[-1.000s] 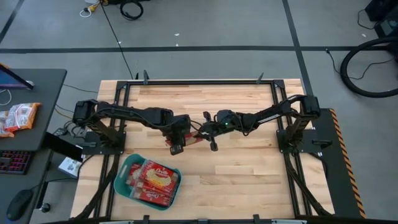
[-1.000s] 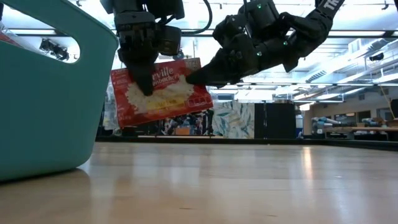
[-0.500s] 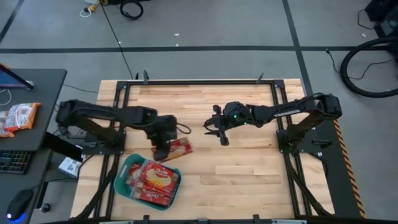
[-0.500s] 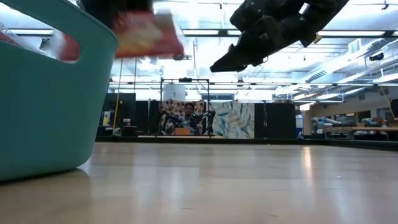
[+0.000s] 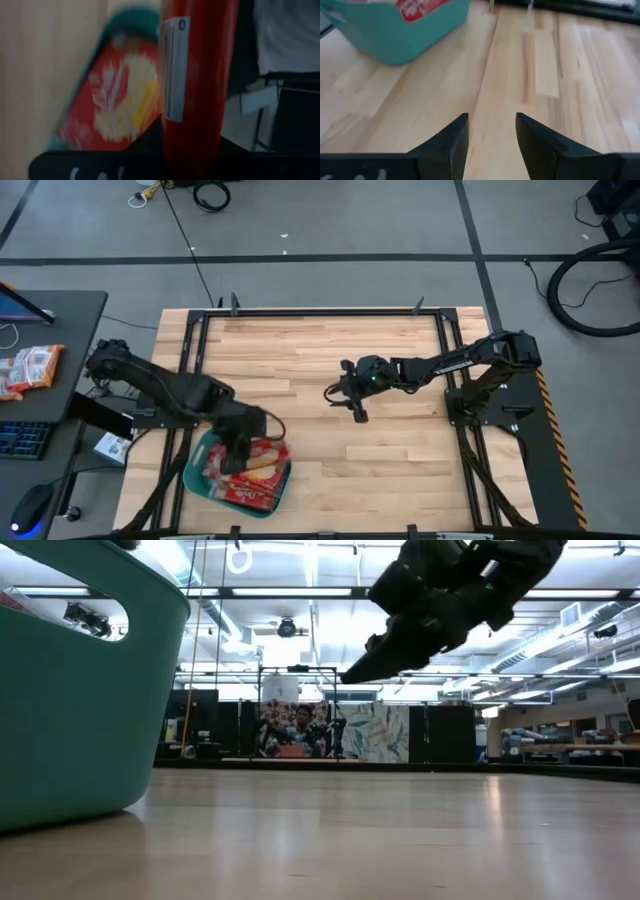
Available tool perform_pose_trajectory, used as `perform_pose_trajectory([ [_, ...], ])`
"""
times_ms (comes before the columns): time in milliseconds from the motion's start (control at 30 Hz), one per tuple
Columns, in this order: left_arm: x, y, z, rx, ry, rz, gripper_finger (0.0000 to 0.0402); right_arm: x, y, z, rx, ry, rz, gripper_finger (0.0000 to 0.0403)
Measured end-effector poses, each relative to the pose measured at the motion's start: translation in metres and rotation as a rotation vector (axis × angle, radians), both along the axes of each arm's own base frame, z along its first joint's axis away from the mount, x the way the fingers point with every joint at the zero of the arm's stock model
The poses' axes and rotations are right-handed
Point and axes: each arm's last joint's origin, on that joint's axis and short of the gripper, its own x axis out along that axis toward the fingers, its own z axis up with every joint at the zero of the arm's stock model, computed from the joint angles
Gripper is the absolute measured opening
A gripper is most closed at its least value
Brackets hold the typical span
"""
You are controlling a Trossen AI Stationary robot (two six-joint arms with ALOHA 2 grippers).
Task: Sort popcorn bags into baskets
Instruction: Put the popcorn bag into the blue bin
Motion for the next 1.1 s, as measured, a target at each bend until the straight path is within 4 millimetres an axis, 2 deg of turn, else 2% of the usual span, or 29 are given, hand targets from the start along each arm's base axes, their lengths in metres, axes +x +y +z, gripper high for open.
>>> perform_pose_trajectory([
  [100, -0.002, -0.014, -0.012, -0.040, 0.152, 0.007, 0.0043, -0.006, 0.003, -0.007, 0.000, 0.000, 0.008, 0.0167],
  [167, -0.001, -0.022, -0.016, -0.058, 0.194, -0.004, 0.0043, -0.007, 0.003, -0.009, -0.001, -0.013, 0.008, 0.0166],
  [367, 0.007, -0.028, -0.032, -0.074, 0.323, -0.035, 0.0043, -0.009, 0.002, -0.008, -0.028, -0.022, -0.007, 0.0166],
  [633, 0.022, -0.040, -0.060, -0.043, 0.340, -0.249, 0.0043, -0.009, 0.000, -0.001, -0.052, -0.075, -0.004, 0.0166],
  [767, 0.025, -0.053, -0.075, -0.013, 0.350, -0.328, 0.0043, -0.009, -0.004, -0.001, -0.054, -0.074, -0.013, 0.0166],
  [933, 0.016, -0.072, -0.084, 0.020, 0.401, -0.396, 0.0048, -0.009, -0.006, -0.001, -0.054, -0.075, -0.022, 0.0166],
  [1100, 0.011, -0.080, -0.087, 0.052, 0.450, -0.343, 0.0081, -0.008, -0.007, 0.000, -0.055, -0.086, -0.024, 0.0166],
])
